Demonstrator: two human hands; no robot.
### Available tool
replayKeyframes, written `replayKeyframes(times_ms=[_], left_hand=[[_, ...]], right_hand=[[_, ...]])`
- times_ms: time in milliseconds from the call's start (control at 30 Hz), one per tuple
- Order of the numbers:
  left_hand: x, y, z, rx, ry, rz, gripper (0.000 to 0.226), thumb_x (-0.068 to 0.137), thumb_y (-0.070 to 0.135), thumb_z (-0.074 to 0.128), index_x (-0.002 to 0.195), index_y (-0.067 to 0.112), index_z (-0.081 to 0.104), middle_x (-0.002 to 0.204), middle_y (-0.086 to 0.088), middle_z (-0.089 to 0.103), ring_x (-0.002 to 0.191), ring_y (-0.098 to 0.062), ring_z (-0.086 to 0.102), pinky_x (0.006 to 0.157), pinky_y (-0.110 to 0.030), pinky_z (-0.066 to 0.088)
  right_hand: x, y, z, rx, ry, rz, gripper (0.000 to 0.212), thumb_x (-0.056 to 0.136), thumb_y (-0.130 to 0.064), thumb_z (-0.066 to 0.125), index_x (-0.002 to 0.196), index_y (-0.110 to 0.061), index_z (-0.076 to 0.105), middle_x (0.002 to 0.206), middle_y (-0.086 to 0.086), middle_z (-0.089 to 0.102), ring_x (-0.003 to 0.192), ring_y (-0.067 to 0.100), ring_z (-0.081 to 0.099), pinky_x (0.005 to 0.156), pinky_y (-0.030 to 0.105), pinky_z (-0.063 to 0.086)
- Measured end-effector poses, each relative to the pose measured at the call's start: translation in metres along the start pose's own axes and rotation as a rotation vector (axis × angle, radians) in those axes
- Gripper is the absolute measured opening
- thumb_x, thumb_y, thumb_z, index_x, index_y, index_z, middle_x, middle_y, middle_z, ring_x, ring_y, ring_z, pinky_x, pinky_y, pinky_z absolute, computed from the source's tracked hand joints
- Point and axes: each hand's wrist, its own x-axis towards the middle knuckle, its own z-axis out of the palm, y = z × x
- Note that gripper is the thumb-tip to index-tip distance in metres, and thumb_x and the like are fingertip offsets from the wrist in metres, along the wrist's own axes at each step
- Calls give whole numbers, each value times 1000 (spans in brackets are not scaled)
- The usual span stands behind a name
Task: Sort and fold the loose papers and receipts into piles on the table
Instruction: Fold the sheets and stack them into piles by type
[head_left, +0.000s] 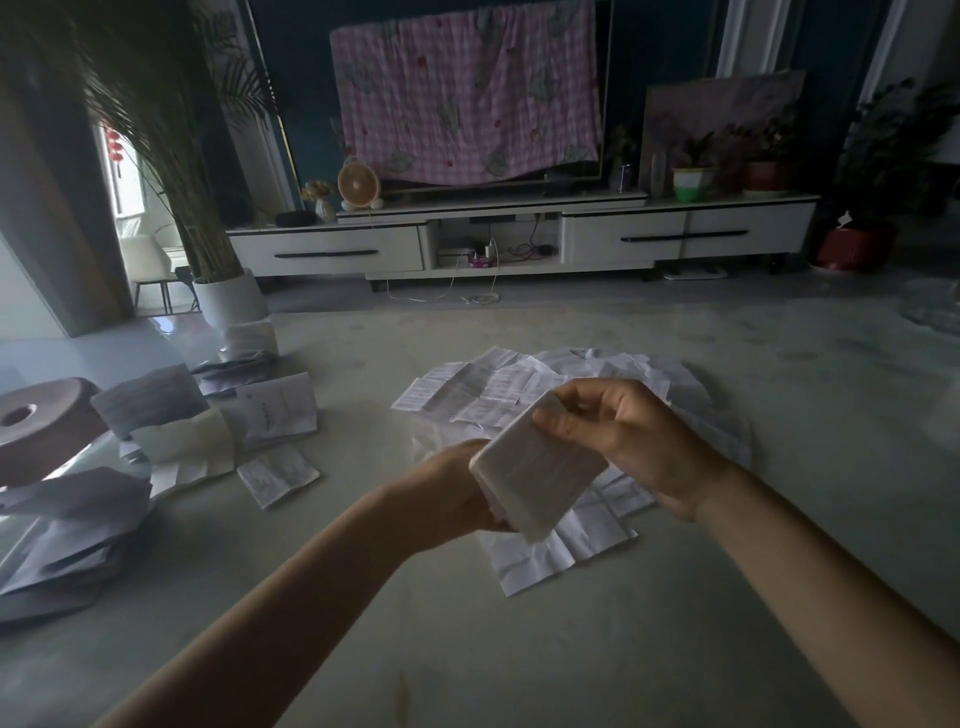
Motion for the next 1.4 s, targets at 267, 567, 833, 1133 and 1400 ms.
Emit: replayKeyframes(times_ms=[267, 567, 833, 1133, 1400], left_hand=[[-8, 15, 4, -281, -128, -51, 58, 84, 56, 40, 104, 10, 68, 97, -15, 68, 93, -29, 64, 84, -48, 52], [-4, 3, 10, -214, 48, 175, 19, 85, -7, 50, 96, 4, 62, 82, -8, 67, 73, -16, 68, 63, -31, 59], [0, -8, 11, -20, 169, 301, 26, 64, 5, 62, 89, 6, 61, 71, -2, 58, 60, -7, 60, 55, -20, 51], [1, -9, 17, 31, 230, 282, 36, 65, 18, 68, 98, 4, 64, 83, -9, 65, 73, -13, 65, 65, -26, 52], [0, -13, 34, -156, 647, 238, 37, 90, 43, 51, 78, 9, 61, 76, -8, 62, 69, -16, 60, 66, -28, 48]], right_hand=[[5, 15, 1, -151, 204, -46, 17, 83, -24, 67, 77, -8, 63, 73, -1, 62, 66, 5, 56, 56, 11, 45], [7, 16, -1, -59, 187, 138, 29, 83, -32, 66, 103, -16, 52, 90, 4, 57, 74, 11, 57, 57, 19, 46], [4, 21, 3, -106, 43, 78, 12, 85, -15, 65, 95, -10, 61, 75, 1, 62, 52, 4, 56, 49, 18, 46], [4, 31, 15, 70, 240, 11, 22, 87, -20, 62, 86, 2, 60, 60, -2, 52, 49, 5, 46, 39, 17, 35], [1, 36, 36, 42, 215, -29, 31, 88, -25, 60, 89, 5, 58, 68, 0, 54, 55, 4, 52, 41, 19, 38]])
